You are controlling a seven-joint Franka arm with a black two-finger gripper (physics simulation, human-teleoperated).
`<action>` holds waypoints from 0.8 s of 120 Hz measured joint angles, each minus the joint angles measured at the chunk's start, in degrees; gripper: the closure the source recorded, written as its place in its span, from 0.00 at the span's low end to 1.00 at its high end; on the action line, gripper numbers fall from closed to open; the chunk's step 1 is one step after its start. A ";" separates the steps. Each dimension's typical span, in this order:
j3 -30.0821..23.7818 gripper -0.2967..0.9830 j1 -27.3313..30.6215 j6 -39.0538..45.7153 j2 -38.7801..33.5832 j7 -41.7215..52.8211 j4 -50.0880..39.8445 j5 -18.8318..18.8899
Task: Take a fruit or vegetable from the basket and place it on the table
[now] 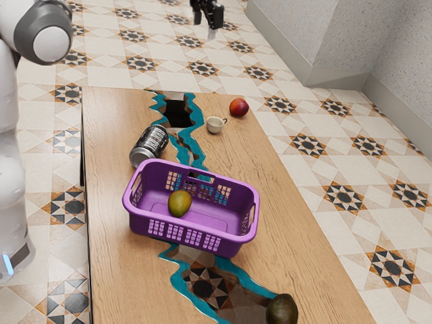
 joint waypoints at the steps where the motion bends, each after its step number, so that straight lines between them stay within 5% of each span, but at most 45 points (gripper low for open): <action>1: 0.01 0.25 -0.48 -0.01 0.00 0.03 0.00 -0.02; 24: 0.55 0.25 -10.16 -0.20 0.24 0.57 0.00 -3.65; 41: -1.51 0.25 -14.02 -1.67 -1.35 1.10 14.76 2.84; 60: -1.02 0.25 -17.20 -3.34 4.79 1.53 11.97 4.88; 72: -0.26 0.25 -5.17 -2.59 8.94 1.48 2.88 1.97; 86: -2.56 0.25 0.89 6.46 -4.75 0.86 -23.68 -0.44; 88: -6.94 0.25 5.94 7.82 -7.57 0.75 -27.30 -0.66; 96: -43.92 0.25 46.37 10.54 -21.67 0.90 -34.80 -6.45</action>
